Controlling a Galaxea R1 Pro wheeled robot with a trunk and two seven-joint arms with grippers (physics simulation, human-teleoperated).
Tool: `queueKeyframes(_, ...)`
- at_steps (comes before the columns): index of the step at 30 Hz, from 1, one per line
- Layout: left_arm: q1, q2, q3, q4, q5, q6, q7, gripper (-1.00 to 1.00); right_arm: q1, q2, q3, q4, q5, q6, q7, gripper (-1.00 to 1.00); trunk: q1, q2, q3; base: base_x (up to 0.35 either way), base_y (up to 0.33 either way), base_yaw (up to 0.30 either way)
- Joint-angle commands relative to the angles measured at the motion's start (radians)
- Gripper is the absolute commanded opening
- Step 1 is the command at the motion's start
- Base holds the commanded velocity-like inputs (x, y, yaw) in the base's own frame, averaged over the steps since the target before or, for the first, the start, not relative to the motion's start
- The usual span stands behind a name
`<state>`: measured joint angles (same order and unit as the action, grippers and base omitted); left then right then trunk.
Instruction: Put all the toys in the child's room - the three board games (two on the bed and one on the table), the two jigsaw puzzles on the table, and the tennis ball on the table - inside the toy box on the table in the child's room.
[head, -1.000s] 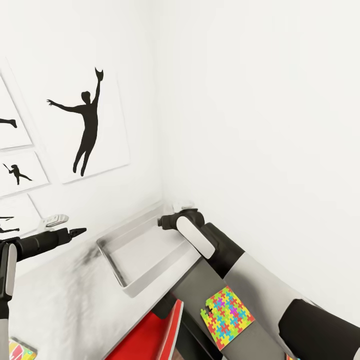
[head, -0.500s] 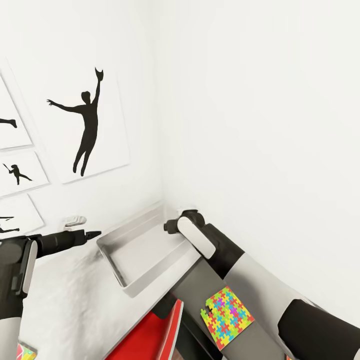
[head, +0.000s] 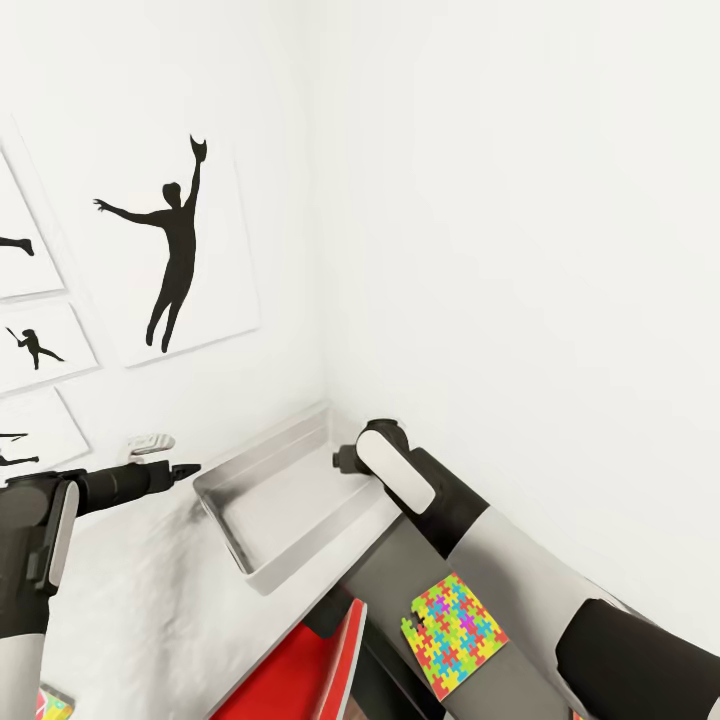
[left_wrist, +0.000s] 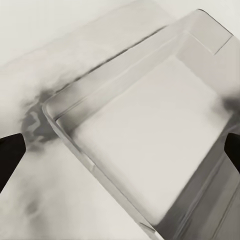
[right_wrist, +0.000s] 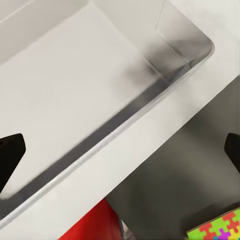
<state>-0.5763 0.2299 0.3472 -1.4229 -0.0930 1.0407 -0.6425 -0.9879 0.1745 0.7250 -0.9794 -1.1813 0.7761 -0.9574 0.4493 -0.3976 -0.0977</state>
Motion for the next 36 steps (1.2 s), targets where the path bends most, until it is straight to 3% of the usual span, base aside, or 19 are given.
queueKeyframes(1, -0.001, 0.000, 0.001, -0.001, -0.010, 0.004, -0.009, 1.00, -0.002, 0.000, 0.001, 0.001, -0.008, 0.003, -0.009, 1.00, 0.001, -0.002, -0.002, 0.000, 0.000, 0.000)
queueKeyframes(6, -0.002, -0.002, 0.001, 0.002, -0.010, 0.004, -0.007, 1.00, -0.002, 0.000, -0.002, 0.018, -0.011, -0.004, 0.001, 1.00, 0.001, -0.002, -0.002, 0.000, 0.000, 0.000)
queueKeyframes(15, -0.002, -0.022, 0.001, 0.015, -0.010, 0.001, -0.005, 1.00, -0.001, 0.000, 0.004, 0.030, -0.017, -0.050, 0.111, 1.00, 0.001, -0.002, -0.003, 0.000, 0.000, 0.000)
queueKeyframes(25, -0.002, -0.026, 0.001, 0.019, -0.007, -0.001, -0.005, 1.00, -0.001, 0.000, 0.008, 0.043, -0.017, -0.072, 0.125, 1.00, 0.001, -0.002, -0.015, 0.000, 0.000, 0.000)
queueKeyframes(36, -0.002, -0.055, 0.001, 0.020, -0.007, -0.001, -0.004, 1.00, -0.002, 0.000, 0.008, 0.055, -0.017, -0.081, 0.144, 1.00, 0.001, -0.002, -0.032, 0.000, 0.000, 0.000)
